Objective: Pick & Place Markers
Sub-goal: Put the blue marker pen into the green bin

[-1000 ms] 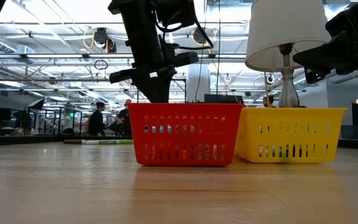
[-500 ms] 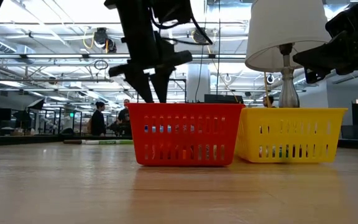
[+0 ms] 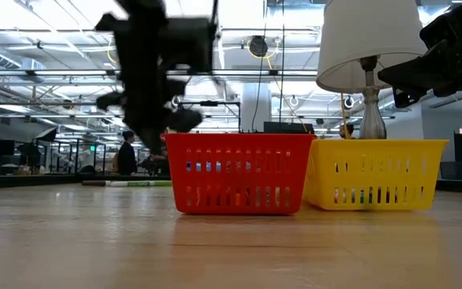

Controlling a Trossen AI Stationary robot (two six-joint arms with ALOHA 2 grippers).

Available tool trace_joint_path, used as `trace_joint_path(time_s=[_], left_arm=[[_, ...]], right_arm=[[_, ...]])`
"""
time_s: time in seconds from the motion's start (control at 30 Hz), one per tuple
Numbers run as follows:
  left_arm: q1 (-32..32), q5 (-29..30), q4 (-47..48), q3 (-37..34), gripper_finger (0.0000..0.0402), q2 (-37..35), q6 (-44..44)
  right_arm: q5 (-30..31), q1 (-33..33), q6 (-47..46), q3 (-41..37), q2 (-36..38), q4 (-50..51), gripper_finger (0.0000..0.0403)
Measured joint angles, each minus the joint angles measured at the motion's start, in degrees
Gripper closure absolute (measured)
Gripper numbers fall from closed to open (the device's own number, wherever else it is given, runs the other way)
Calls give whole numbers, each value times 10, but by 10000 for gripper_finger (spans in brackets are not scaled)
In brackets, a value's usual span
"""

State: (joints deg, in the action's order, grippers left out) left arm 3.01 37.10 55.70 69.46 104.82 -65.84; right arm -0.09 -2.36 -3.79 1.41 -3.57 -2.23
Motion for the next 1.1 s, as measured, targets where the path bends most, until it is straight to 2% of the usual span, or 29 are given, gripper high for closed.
trace_joint_path(time_s=[0.1, 0.17, 0.3, 0.5, 0.67, 0.77, 0.9, 1.1], left_arm=[[3, 0, -48, -74, 398, -14, -40], [9, -8, -120, -120, 397, -32, -43], [32, -29, -262, -213, 398, -87, -21], [79, -89, -420, -325, 400, -180, 10], [116, -111, -573, -398, 400, -198, 37], [126, -109, -681, -424, 400, -173, 38], [125, -102, -737, -427, 400, -131, 37], [126, -109, -746, -389, 401, -77, 30]], right_arm=[[0, 0, 0, 0, 0, 0, 385], [0, 0, 0, 0, 0, 0, 385], [0, 0, 0, 0, 0, 0, 385], [0, 0, 0, 0, 0, 0, 385], [0, 0, 0, 0, -3, 0, 385], [0, 0, 0, 0, -3, 0, 385], [0, 0, 0, 0, -4, 0, 385], [0, 0, 0, 0, -6, 0, 385]])
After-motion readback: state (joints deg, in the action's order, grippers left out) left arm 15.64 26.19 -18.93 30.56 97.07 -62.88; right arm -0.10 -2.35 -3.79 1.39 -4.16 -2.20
